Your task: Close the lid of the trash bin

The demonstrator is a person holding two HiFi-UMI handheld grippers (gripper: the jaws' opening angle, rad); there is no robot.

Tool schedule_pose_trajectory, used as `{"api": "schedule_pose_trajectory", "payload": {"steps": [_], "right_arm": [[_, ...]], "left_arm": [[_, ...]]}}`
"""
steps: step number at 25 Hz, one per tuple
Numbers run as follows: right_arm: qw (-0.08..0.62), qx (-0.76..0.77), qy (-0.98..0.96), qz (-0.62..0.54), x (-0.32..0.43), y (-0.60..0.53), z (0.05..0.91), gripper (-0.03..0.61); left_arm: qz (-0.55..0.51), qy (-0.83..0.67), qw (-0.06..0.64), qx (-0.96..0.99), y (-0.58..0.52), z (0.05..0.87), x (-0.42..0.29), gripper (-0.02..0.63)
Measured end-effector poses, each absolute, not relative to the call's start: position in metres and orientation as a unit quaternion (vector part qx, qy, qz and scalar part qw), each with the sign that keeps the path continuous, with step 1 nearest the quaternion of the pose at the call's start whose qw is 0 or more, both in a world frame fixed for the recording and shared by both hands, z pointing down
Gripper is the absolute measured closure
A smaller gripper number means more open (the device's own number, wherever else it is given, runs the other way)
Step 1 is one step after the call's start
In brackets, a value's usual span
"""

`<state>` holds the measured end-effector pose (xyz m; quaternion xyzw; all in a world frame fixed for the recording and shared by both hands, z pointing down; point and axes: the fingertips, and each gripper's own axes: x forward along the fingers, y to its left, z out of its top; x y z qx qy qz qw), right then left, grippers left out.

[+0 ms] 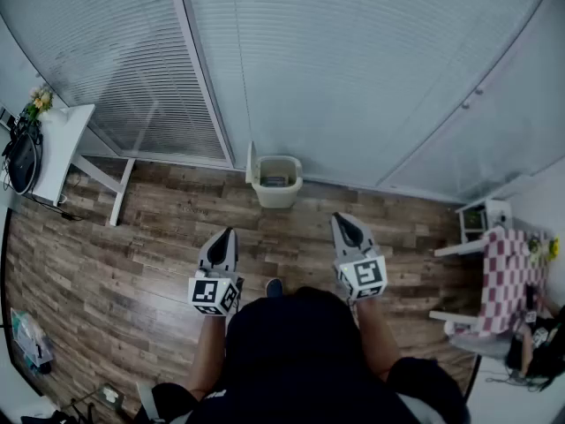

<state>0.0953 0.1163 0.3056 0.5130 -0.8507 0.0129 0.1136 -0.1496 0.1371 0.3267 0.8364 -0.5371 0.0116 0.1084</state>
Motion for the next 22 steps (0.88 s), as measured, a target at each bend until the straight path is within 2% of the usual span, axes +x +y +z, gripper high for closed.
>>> {"api": "schedule_pose_trajectory", "payload": {"steps": [22], "right_arm": [[0.088,0.514,-0.853,0.017,0.096,0.118,0.310,0.575]], "left_arm": [[0.018,-0.562,0.099,0.821,0.138,0.329,-0.160,0.606]]}}
